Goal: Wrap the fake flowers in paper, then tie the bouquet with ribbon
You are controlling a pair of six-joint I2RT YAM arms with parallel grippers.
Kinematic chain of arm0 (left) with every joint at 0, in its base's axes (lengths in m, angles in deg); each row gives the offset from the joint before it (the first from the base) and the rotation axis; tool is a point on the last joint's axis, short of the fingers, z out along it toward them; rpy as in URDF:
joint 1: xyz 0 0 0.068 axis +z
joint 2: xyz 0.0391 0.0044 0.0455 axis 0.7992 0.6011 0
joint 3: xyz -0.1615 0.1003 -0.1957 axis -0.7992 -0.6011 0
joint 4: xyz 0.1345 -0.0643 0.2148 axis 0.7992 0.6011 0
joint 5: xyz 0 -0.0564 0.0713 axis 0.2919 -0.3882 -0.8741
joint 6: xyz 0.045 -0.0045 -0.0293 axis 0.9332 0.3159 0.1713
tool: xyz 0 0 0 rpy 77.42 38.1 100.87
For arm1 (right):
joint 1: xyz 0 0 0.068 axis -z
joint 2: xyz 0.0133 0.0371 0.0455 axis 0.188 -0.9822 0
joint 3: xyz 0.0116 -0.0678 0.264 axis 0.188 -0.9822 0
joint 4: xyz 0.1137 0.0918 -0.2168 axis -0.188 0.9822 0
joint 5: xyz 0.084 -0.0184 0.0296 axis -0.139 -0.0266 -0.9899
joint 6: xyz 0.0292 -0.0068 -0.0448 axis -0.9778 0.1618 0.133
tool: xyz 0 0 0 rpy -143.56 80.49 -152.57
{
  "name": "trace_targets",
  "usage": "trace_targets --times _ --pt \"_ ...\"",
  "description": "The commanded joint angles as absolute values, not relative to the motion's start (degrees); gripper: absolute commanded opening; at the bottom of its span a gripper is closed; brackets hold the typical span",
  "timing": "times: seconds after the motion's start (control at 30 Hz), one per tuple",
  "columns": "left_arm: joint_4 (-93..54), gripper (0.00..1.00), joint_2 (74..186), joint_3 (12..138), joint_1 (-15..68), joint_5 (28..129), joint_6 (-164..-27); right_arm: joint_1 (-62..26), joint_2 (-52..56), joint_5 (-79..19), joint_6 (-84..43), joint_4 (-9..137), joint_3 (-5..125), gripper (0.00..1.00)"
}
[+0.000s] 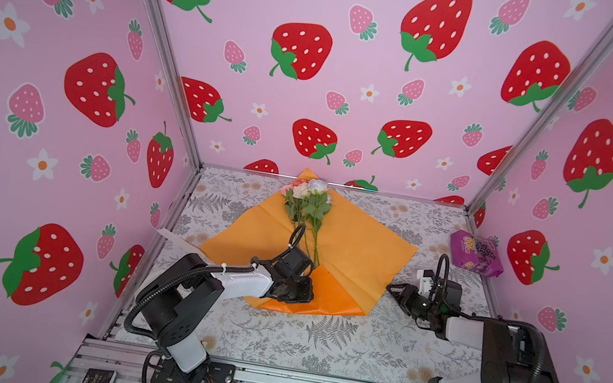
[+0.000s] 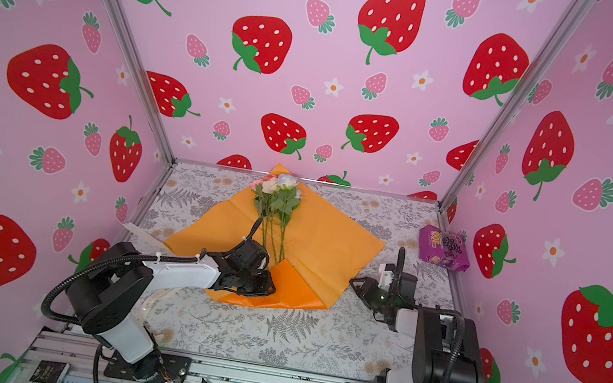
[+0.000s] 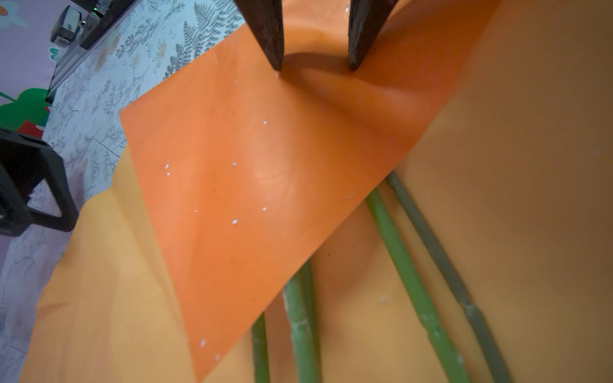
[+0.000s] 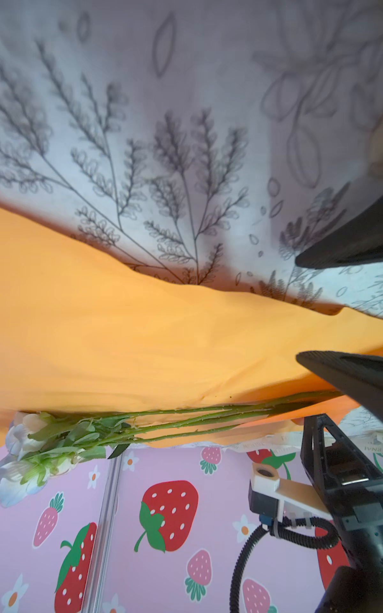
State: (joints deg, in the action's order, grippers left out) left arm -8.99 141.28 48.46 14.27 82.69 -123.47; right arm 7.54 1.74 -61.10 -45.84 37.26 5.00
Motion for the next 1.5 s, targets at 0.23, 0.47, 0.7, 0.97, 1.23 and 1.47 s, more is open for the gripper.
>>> trace_targets --times 0.23,0.47,0.7,0.97,1.23,1.47 --pt "-5.3 0.35 140.7 48.1 14.7 80.7 -122.9 3.1 -9.9 -63.2 -51.8 23.8 9.1 0.39" --pt "-5.3 0.35 140.7 48.4 14.7 80.9 -123.0 3.2 -9.0 -61.2 -52.3 19.7 8.6 0.06" --pt "-7.0 0.36 142.6 50.7 14.0 84.7 -121.1 6.1 -5.5 -56.2 -49.4 25.2 7.2 0.00" --pt "-8.0 0.37 147.3 55.2 12.1 87.1 -120.8 11.8 -0.6 -52.1 -43.5 34.1 5.8 0.00" --pt "-8.1 0.37 149.9 57.8 10.2 86.6 -122.7 14.1 4.2 -50.6 -38.2 47.0 10.2 0.30" --pt "-8.4 0.37 147.4 55.7 10.2 84.6 -123.5 10.7 20.8 -36.7 -38.6 64.5 12.9 0.44"
